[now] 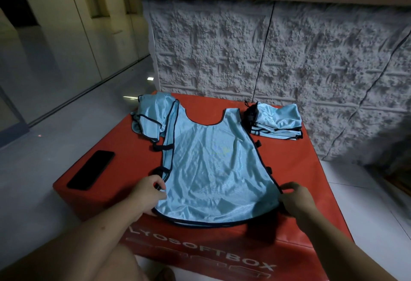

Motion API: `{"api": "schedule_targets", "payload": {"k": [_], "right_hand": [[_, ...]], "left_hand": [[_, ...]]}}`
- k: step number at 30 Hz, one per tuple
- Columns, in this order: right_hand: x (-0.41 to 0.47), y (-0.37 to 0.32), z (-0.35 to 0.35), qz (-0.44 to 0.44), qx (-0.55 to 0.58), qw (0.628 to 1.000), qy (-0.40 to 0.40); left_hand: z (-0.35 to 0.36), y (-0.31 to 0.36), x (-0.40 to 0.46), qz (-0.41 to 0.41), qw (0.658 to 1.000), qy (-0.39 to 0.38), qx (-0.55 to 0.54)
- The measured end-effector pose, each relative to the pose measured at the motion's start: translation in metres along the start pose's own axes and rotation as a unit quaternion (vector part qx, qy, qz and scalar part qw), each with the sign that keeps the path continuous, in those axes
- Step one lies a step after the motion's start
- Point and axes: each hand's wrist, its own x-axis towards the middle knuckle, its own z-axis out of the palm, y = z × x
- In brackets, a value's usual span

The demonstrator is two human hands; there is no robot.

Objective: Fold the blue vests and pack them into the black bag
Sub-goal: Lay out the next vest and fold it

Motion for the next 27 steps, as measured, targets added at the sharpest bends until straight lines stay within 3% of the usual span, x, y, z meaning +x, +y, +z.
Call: {"api": "schedule_targets", "payload": {"k": [4,8,11,13,16,27], "right_hand": [[-0.002,0.003,-0.004,0.003,-0.009,1.000,0.005],[-0.001,0.005,-0.014,-0.015,-0.037,0.999,0.013],[-0.001,0.008,-0.014,0.004,-0.072,0.997,-0.025],[-0.003,0.009,-0.015,0.027,-0.090,0.994,-0.050],[-0.003,0.005,-0.016,-0.020,-0.063,0.997,-0.032],[-0.038,-0.012,-0.043,0.051,-0.043,0.991,-0.118]], "left_hand": [[0.000,-0.002,0.002,0.000,1.000,-0.012,0.014],[0.001,0.000,-0.002,-0.080,0.996,-0.040,0.016],[0.000,-0.008,0.000,-0.085,0.991,-0.047,0.087],[-0.002,-0.007,0.002,-0.073,0.993,0.002,0.091],[-0.007,-0.001,0.006,-0.004,0.994,0.069,0.088],[-0.021,-0.007,-0.007,-0.141,0.985,-0.061,-0.073]]}}
